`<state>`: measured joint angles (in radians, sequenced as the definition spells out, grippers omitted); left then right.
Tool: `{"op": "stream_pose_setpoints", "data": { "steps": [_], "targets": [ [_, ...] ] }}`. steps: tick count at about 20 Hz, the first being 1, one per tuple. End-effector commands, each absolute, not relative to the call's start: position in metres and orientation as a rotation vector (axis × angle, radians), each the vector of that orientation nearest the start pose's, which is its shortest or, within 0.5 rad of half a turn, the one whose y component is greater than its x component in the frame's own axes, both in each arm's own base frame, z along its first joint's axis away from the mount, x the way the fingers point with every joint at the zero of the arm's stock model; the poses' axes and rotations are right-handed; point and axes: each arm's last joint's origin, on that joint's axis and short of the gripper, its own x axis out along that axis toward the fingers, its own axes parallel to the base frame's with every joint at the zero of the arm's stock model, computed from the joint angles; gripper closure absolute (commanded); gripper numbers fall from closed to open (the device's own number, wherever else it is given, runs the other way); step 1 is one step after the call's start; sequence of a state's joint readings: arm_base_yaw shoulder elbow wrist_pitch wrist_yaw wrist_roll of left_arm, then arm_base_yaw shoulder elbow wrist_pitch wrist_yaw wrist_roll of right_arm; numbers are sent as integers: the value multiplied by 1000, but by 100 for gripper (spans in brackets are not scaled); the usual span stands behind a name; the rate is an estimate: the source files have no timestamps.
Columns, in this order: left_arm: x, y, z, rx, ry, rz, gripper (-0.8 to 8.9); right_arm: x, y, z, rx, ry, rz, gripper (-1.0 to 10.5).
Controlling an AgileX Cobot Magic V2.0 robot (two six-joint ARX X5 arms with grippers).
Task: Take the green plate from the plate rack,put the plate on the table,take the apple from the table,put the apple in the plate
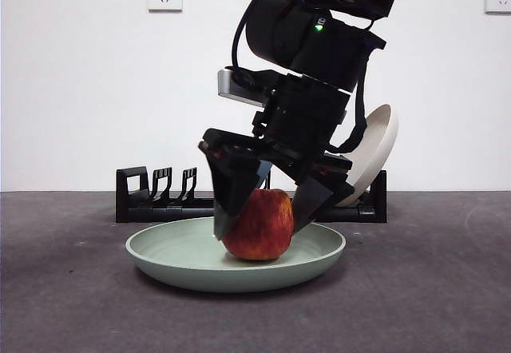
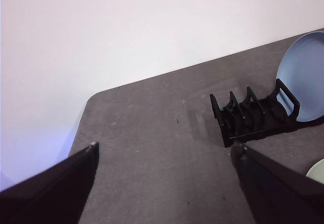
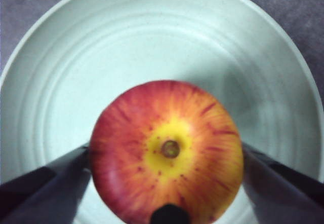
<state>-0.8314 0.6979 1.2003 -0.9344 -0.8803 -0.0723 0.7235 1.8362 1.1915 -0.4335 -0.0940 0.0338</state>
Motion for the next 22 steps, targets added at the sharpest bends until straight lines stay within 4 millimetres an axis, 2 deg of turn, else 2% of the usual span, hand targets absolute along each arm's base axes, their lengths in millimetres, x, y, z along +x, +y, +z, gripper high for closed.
{"op": "stream_pose_setpoints", "data": {
  "steps": [1, 5, 8, 18, 20, 22],
  "targets": [
    [71, -45, 408, 243, 280, 60, 378, 272, 246, 176, -312, 1058, 722, 437],
    [71, -46, 407, 230, 288, 14, 378, 269, 244, 196, -291, 1002, 735, 440],
    [71, -47, 407, 224, 293, -18, 378, 264, 240, 219, -270, 937, 746, 442],
    [80, -65, 407, 201, 326, -266, 378, 225, 201, 312, -201, 687, 763, 451],
    [84, -70, 406, 215, 331, -273, 408, 215, 190, 326, -206, 646, 722, 529],
    [91, -77, 404, 253, 351, -276, 585, 203, 178, 339, -236, 609, 673, 729]
  ]
}}
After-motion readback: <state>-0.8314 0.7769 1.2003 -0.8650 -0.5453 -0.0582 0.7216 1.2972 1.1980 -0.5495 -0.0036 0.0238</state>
